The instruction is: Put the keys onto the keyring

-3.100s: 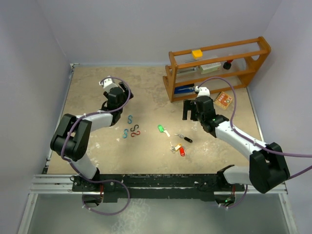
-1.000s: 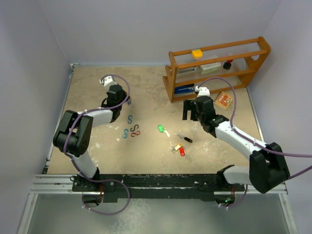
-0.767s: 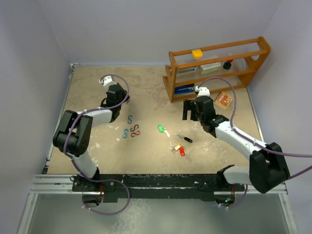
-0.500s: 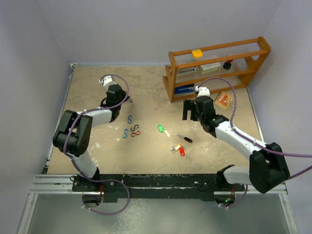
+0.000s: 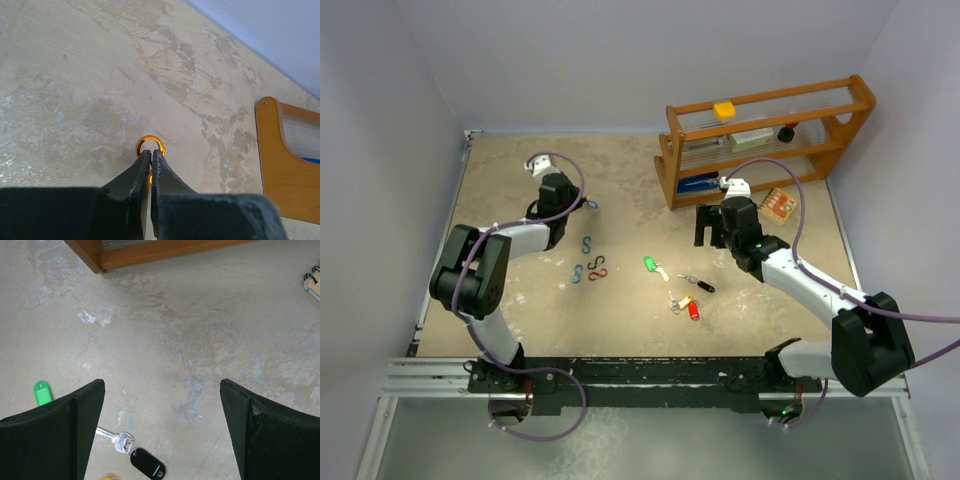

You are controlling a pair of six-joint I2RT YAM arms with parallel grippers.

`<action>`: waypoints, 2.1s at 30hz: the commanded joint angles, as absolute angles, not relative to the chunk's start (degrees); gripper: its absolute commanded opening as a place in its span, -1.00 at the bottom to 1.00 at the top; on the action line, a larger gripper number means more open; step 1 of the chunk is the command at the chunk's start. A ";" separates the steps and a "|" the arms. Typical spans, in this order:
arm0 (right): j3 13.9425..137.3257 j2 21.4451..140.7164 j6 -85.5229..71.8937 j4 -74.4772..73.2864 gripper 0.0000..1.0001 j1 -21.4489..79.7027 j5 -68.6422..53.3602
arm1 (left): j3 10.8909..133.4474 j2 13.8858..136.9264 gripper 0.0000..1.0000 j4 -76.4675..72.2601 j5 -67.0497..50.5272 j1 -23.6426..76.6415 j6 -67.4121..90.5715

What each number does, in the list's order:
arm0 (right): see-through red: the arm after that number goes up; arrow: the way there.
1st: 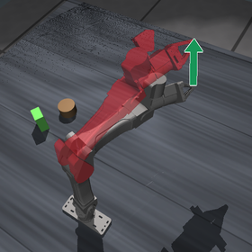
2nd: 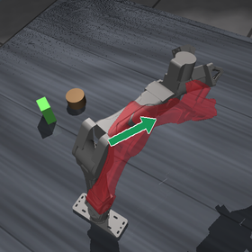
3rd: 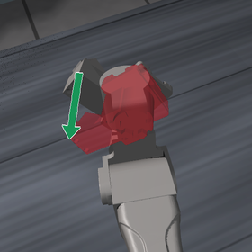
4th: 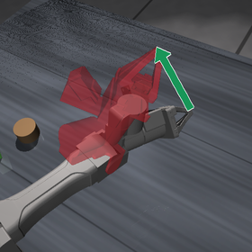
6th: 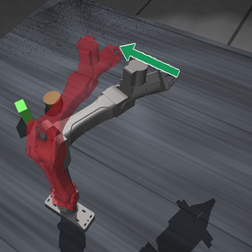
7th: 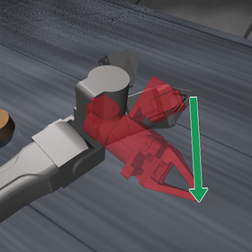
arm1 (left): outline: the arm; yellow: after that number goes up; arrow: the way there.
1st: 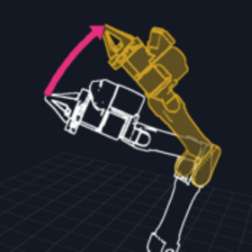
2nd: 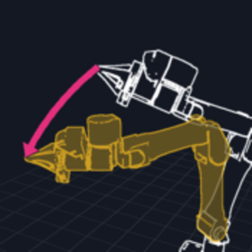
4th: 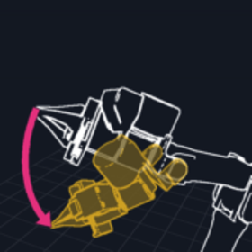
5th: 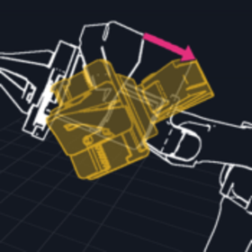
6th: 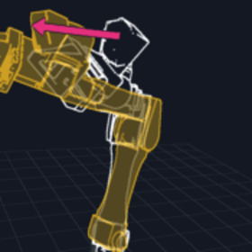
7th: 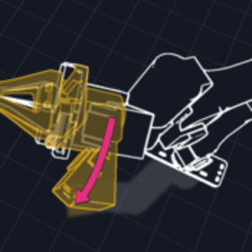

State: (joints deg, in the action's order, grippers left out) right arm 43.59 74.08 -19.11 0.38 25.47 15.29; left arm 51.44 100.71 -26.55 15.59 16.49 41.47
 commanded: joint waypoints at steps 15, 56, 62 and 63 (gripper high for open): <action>43.59 73.75 -20.18 2.47 1.00 25.33 14.24 | 52.98 100.10 0.11 -31.79 9.70 15.86 42.45; 60.37 104.82 -23.05 49.56 0.37 37.69 -10.29 | 45.37 91.46 0.52 -41.41 -7.83 15.54 69.87; 62.06 107.60 -22.86 52.11 0.29 37.69 -9.54 | 45.18 91.57 0.54 -41.78 -9.05 15.52 70.77; 62.32 107.79 -22.85 52.20 0.29 37.69 -9.35 | 45.13 91.57 0.54 -41.60 -9.17 15.54 70.69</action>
